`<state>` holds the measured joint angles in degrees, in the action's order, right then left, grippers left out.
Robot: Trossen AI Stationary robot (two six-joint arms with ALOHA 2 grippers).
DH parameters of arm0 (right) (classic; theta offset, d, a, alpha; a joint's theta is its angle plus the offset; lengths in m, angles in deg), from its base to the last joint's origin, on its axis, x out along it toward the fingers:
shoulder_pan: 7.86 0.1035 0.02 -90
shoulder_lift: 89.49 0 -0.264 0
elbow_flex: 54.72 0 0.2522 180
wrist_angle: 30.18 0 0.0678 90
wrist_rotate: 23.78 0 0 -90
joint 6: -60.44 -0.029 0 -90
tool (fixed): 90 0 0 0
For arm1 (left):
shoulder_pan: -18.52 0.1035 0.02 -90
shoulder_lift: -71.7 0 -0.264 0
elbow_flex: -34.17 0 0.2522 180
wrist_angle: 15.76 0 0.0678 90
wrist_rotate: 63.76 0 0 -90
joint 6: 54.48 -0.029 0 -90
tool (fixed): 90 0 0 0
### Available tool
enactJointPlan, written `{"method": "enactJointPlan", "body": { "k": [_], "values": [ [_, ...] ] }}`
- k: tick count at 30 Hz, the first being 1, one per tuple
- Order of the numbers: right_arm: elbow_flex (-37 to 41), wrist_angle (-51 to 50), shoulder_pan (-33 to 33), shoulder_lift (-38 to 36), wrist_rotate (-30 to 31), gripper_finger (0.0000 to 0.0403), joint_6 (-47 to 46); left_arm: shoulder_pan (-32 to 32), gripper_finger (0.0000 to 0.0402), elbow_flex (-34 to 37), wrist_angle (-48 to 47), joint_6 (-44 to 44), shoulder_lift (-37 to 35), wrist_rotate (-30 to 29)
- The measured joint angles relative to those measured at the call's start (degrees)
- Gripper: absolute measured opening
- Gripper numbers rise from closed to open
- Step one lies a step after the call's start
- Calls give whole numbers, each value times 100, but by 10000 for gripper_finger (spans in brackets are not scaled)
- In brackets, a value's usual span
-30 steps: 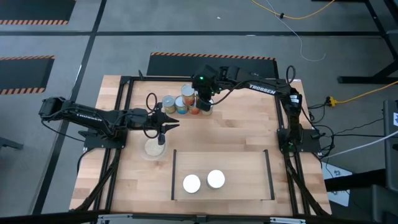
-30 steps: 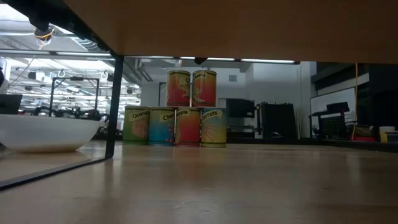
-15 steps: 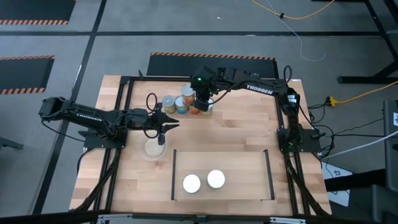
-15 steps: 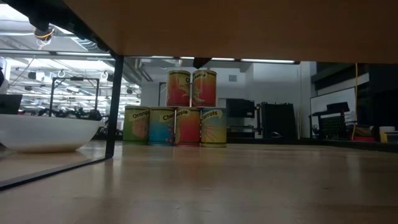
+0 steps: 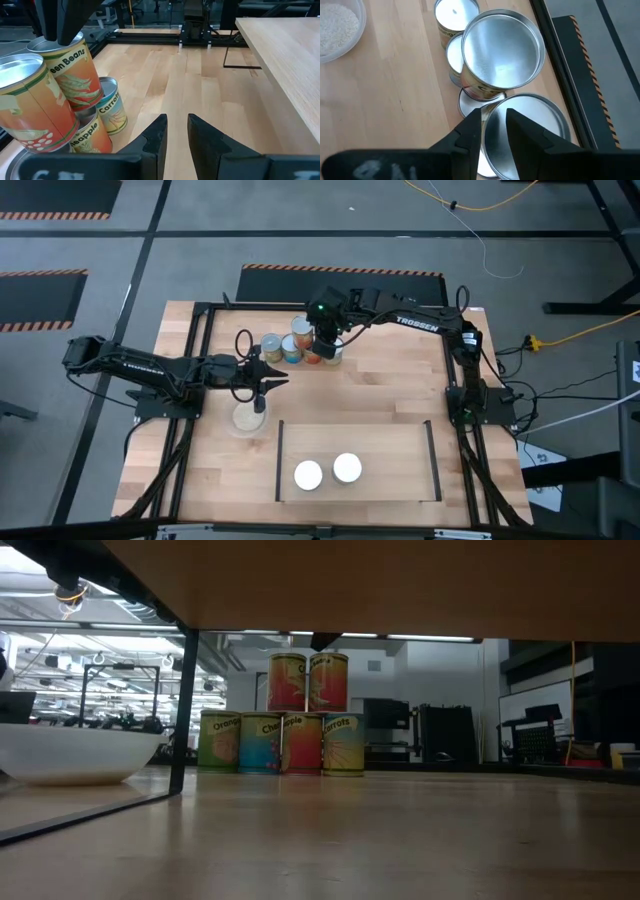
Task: Pick and place cans onto a shelf
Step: Put the canned green beans on the shelf
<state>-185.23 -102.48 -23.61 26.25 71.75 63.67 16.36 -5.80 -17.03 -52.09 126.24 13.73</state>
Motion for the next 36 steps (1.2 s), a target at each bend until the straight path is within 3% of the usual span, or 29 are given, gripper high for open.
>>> {"method": "enactJointPlan", "body": {
  "k": [36],
  "values": [
    [0,-440,0,4,-2,95,21,0,69,0,2,0,0,0]
  ]
}}
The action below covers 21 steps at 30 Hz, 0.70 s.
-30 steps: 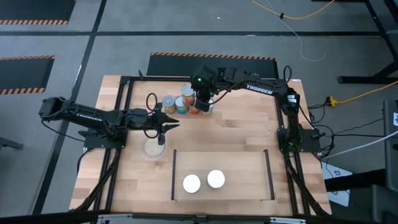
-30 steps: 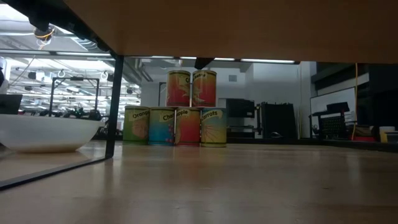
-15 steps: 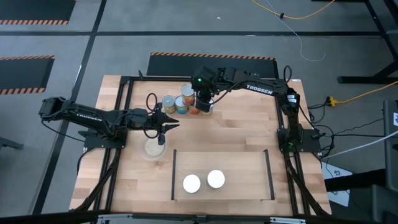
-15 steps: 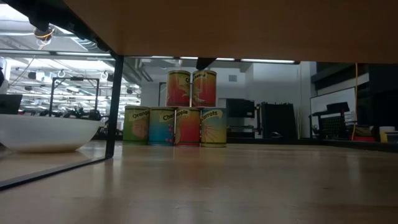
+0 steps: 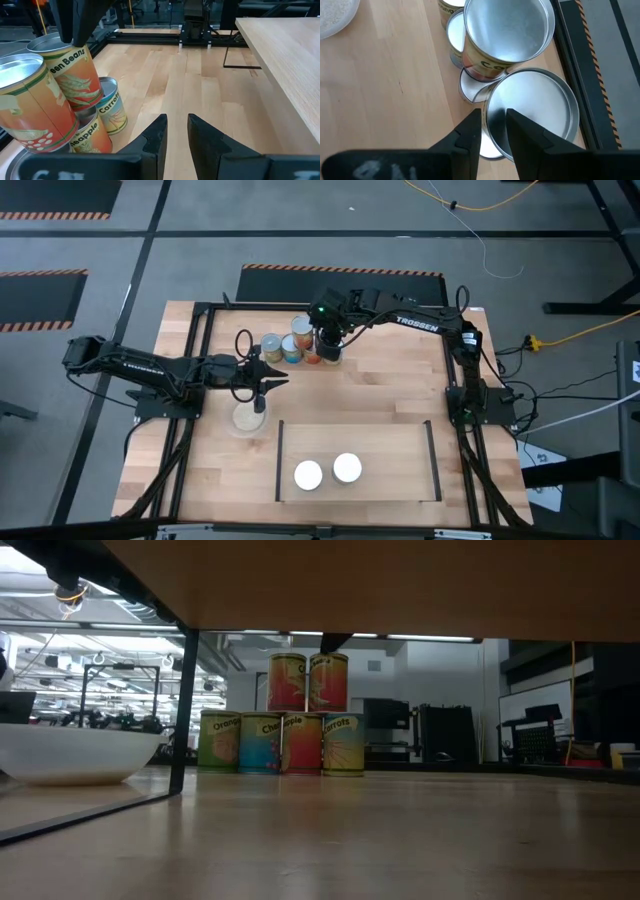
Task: Pick and place cans onto a shelf
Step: Put the canned green beans on the shelf
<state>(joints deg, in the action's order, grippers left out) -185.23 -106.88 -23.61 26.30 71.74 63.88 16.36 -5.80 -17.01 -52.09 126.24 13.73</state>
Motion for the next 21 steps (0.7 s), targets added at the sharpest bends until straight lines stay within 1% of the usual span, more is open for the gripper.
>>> {"method": "enactJointPlan", "body": {
  "k": [10,21],
  "values": [
    [0,0,0,0,0,90,2,0,69,0,0,0,0,0],
    [0,2,0,0,-2,25,2,0,69,-2,0,0,0,0]
  ]
}}
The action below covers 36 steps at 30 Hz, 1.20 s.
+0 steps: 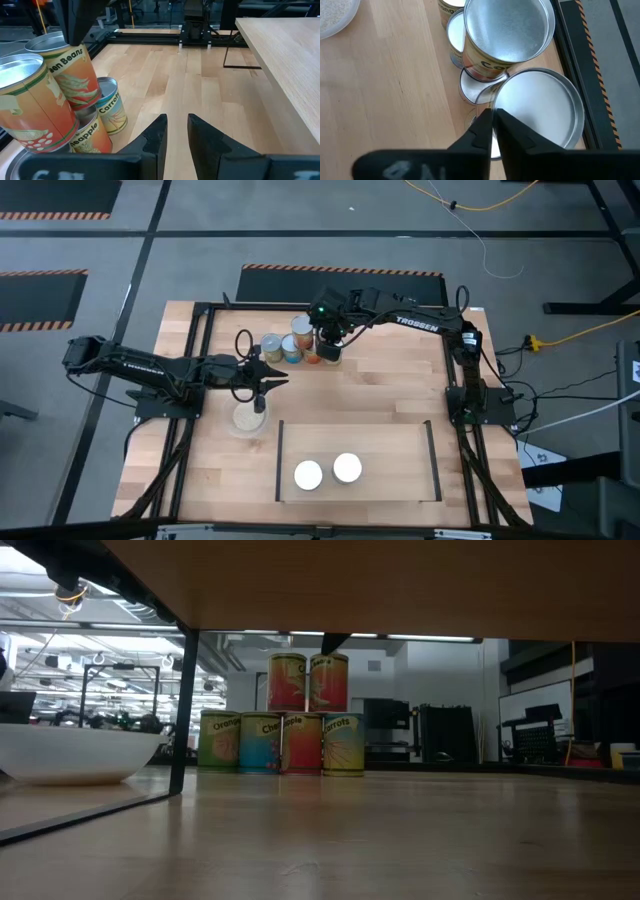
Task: Pick and place cans onto a shelf
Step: Put the canned green beans on the shelf
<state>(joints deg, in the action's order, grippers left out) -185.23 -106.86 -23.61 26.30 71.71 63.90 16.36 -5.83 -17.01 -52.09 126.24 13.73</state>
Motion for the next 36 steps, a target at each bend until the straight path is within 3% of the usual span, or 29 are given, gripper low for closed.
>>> {"method": "enactJointPlan", "body": {
  "k": [6,22,36],
  "values": [
    [0,2,0,0,0,5,1,-1,69,0,0,0,0,0],
    [-80,-125,24,-31,-17,2,151,-1,69,0,0,0,0,0],
    [-1813,-1585,298,-57,-16,1,173,-2,69,0,0,0,0,0]
  ]
}}
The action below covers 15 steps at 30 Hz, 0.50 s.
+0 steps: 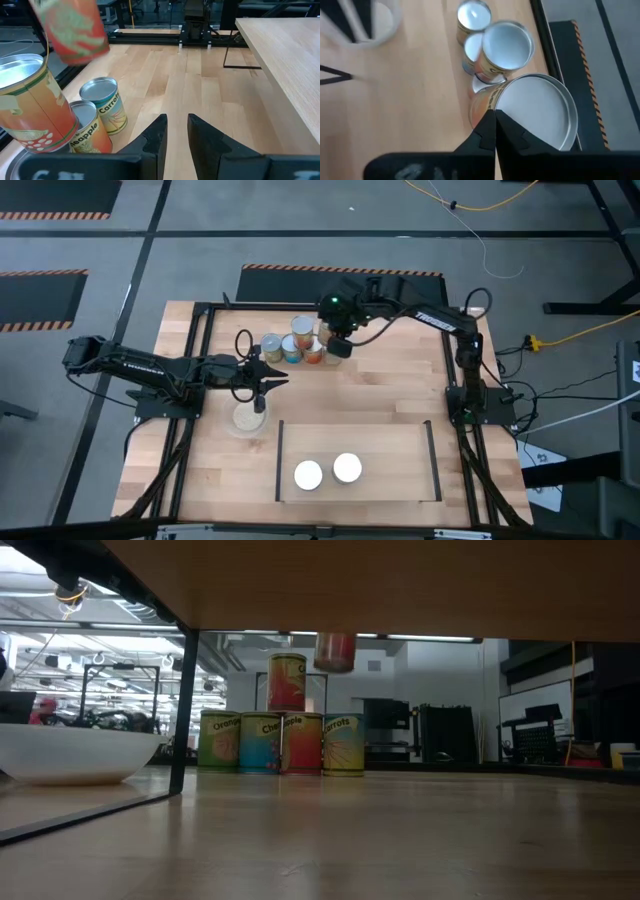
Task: Pick and place cans onto a shelf
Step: Put the canned green beans on the shelf
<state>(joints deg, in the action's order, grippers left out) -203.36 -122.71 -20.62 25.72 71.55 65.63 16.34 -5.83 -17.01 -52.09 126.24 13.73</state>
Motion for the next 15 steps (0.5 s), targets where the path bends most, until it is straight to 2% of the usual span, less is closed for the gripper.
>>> {"method": "enactJointPlan", "body": {
  "k": [15],
  "values": [
    [58,-706,772,-753,-45,0,-59,2,69,-2,4,0,0,-2]
  ]
}}
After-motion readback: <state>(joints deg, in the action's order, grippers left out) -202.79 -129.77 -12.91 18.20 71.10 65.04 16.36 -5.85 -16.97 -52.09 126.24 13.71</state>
